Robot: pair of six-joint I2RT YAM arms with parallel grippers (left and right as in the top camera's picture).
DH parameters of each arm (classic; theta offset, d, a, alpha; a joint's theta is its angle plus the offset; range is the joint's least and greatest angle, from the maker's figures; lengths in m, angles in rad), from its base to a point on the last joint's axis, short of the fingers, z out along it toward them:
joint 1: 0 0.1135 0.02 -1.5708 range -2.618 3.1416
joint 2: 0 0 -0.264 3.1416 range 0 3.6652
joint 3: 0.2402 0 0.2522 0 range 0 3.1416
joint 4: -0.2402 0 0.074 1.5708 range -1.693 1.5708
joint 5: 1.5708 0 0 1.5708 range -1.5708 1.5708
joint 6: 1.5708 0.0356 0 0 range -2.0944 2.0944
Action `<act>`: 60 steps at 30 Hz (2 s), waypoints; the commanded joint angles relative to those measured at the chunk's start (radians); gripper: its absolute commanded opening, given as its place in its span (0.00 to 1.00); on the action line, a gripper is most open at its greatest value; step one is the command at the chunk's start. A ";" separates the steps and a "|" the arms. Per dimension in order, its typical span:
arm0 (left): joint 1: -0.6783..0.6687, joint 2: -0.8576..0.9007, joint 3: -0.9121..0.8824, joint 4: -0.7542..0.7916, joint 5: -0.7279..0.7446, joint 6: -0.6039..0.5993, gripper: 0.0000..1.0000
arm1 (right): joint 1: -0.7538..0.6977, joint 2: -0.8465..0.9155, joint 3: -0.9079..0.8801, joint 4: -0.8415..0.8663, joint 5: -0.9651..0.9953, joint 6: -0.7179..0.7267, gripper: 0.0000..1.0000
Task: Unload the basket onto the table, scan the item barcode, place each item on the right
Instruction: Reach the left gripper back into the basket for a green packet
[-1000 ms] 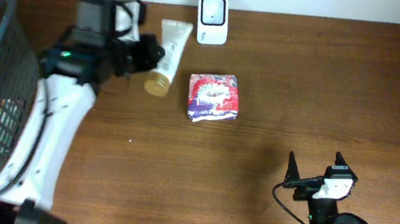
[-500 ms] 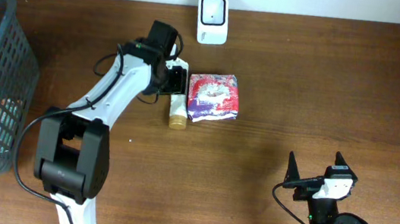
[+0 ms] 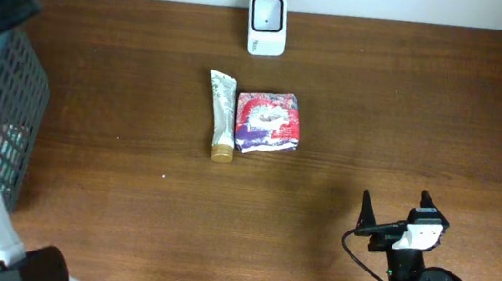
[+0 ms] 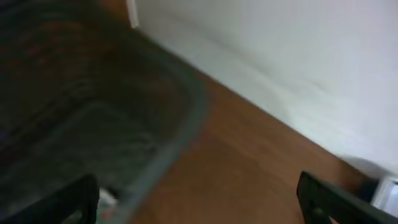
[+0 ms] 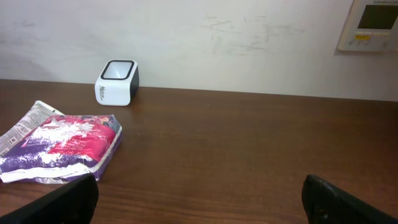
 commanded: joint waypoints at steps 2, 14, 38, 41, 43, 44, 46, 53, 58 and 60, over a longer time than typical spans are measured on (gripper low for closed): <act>0.150 -0.006 0.007 -0.023 -0.018 -0.031 0.99 | 0.006 -0.006 -0.007 -0.004 0.005 0.008 0.99; 0.178 0.086 0.005 -0.110 -0.112 -0.033 0.99 | 0.006 -0.006 -0.007 -0.004 0.005 0.008 0.99; 0.550 0.535 -0.008 -0.501 0.261 0.472 0.87 | 0.006 -0.006 -0.007 -0.004 0.005 0.008 0.99; 0.601 0.550 -0.008 -0.567 0.320 0.473 0.84 | 0.006 -0.006 -0.007 -0.004 0.005 0.008 0.99; 0.604 0.562 -0.026 -0.579 0.355 0.503 0.84 | 0.006 -0.006 -0.007 -0.004 0.005 0.008 0.99; 0.604 0.570 -0.047 -0.568 0.412 0.542 0.85 | 0.006 -0.006 -0.007 -0.004 0.005 0.008 0.99; 0.604 0.614 -0.077 -0.565 0.435 0.573 0.84 | 0.006 -0.006 -0.007 -0.004 0.005 0.008 0.99; 0.604 0.682 -0.094 -0.401 0.427 0.573 0.17 | 0.006 -0.006 -0.007 -0.004 0.005 0.008 0.99; 0.604 0.681 0.103 -0.454 0.559 0.527 0.00 | 0.006 -0.006 -0.007 -0.004 0.005 0.008 0.99; 0.604 0.681 0.326 -0.538 0.715 0.513 0.00 | 0.006 -0.006 -0.007 -0.004 0.005 0.008 0.99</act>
